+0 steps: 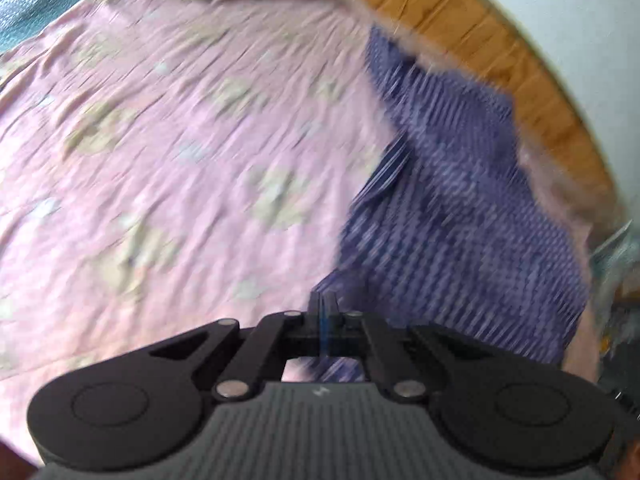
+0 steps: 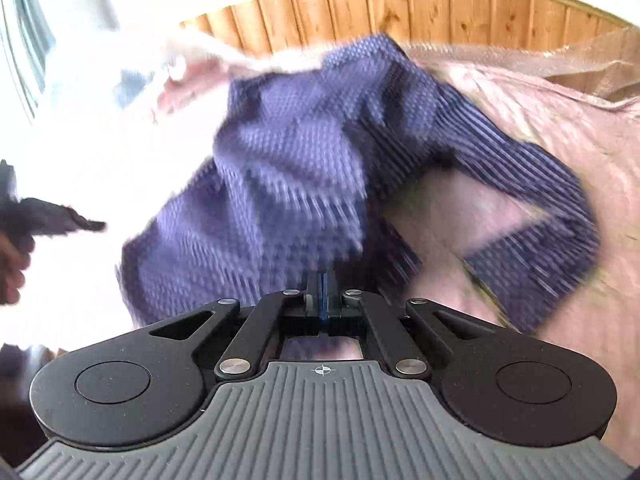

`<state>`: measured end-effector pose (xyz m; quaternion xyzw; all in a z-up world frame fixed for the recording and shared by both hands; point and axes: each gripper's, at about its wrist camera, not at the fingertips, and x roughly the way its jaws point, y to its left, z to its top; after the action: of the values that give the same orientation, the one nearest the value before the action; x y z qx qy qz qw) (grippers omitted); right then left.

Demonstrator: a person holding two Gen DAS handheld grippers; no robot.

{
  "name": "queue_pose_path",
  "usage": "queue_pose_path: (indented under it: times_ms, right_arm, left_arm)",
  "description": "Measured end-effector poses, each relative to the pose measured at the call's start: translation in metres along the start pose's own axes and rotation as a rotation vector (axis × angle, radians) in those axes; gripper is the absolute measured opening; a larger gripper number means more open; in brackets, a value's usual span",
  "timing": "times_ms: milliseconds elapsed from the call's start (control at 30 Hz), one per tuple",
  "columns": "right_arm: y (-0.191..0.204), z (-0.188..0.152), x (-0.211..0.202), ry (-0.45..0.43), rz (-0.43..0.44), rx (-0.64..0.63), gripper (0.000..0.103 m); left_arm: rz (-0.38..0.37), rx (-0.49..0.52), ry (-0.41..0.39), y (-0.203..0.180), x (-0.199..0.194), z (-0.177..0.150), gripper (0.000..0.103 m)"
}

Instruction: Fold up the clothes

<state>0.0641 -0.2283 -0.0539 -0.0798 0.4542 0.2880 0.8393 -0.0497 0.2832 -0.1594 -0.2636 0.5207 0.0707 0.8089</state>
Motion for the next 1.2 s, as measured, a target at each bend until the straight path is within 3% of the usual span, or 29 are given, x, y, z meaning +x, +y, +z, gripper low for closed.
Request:
queue_pose_path:
  times_ms: [67,133,167,233,333,433,500,600,667,800,867,900,1067,1200]
  right_arm:
    - [-0.026,-0.019,0.012,0.091,-0.063,0.047,0.003]
    - [-0.054,-0.021,0.022,0.124,-0.122,0.115,0.016]
    - [-0.065,-0.012,0.023,0.11,-0.123,0.127,0.019]
    - [-0.083,0.015,0.026,0.053,-0.122,0.106,0.057]
    - [-0.109,0.081,0.046,-0.033,-0.107,0.013,0.072]
    - [-0.139,0.164,0.091,-0.086,-0.072,-0.081,0.074]
    - [-0.16,0.218,0.13,-0.121,-0.031,-0.133,0.082]
    - [-0.177,0.288,0.198,-0.134,0.019,-0.24,0.083]
    - [-0.185,0.324,0.249,-0.117,0.043,-0.291,0.083]
    - [-0.198,0.358,0.331,-0.046,0.152,-0.271,0.08]
    - [-0.198,0.355,0.35,-0.002,0.208,-0.268,0.039]
    - [-0.194,0.349,0.34,-0.017,0.203,-0.306,0.0]
    - [-0.18,0.3,0.274,-0.105,0.134,-0.486,0.0]
    - [-0.185,0.257,0.249,-0.122,0.029,-0.554,0.0]
  left_arm:
    - [0.03,0.084,-0.018,-0.006,-0.002,0.013,0.02]
    - [0.041,0.165,-0.061,-0.019,-0.002,0.034,0.057]
    - [0.033,0.209,-0.107,-0.034,-0.001,0.055,0.064]
    - [0.02,0.289,-0.184,-0.072,0.009,0.104,0.079]
    - [0.005,0.399,-0.256,-0.133,0.042,0.184,0.092]
    - [0.026,0.514,-0.278,-0.189,0.1,0.254,0.093]
    - [0.03,0.566,-0.254,-0.216,0.14,0.289,0.093]
    - [-0.004,0.627,-0.168,-0.244,0.186,0.322,0.093]
    - [-0.031,0.641,-0.105,-0.255,0.209,0.334,0.093]
    - [-0.011,0.675,-0.099,-0.26,0.233,0.343,0.093]
    - [-0.021,0.71,-0.122,-0.261,0.235,0.348,0.093]
    - [-0.026,0.728,-0.134,-0.262,0.237,0.35,0.093]
    - [-0.114,0.98,-0.043,-0.278,0.252,0.359,0.096]
    - [-0.114,1.192,0.058,-0.301,0.283,0.357,0.096]
